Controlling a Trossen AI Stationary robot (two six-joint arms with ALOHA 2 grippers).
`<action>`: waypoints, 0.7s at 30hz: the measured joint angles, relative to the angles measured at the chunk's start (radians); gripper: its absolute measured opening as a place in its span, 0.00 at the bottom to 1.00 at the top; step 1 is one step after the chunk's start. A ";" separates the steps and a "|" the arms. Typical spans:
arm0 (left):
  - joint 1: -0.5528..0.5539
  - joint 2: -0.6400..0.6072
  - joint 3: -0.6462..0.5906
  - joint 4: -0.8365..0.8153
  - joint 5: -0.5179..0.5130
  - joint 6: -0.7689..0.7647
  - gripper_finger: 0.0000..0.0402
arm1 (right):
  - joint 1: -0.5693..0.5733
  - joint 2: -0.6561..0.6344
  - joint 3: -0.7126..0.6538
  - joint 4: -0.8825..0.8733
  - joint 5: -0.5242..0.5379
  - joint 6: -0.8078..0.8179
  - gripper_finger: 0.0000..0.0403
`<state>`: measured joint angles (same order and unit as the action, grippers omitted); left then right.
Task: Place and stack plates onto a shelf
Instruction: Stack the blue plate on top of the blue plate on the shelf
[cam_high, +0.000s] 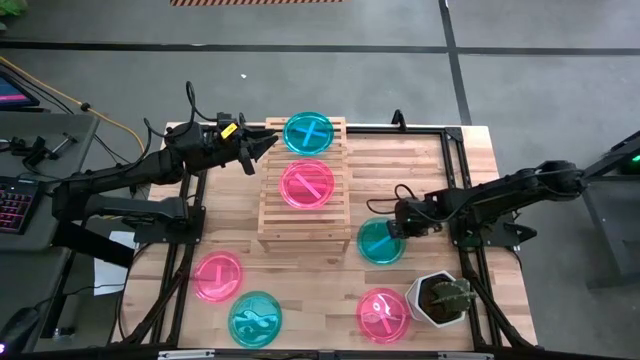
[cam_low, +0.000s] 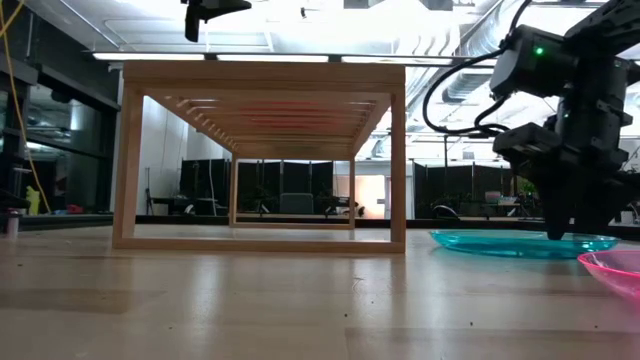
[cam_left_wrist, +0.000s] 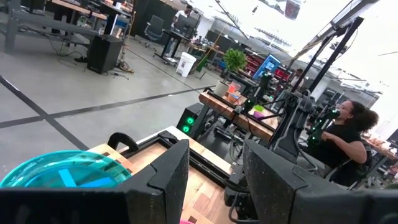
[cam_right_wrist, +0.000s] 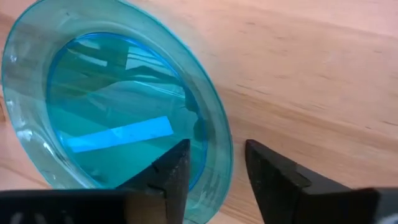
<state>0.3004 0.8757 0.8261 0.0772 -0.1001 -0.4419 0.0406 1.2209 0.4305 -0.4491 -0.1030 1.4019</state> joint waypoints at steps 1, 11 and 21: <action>0.000 0.000 0.000 0.000 0.000 0.000 0.35 | 0.000 0.000 0.000 -0.002 0.005 0.010 0.34; 0.000 0.000 0.000 0.000 0.001 0.017 0.35 | 0.000 0.004 -0.003 -0.005 0.032 0.015 0.02; 0.000 0.000 0.000 -0.001 0.001 0.033 0.35 | -0.001 -0.127 -0.006 -0.106 0.067 -0.015 0.00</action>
<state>0.3004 0.8761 0.8261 0.0765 -0.0994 -0.4090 0.0392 1.0937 0.4248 -0.5555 -0.0357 1.3869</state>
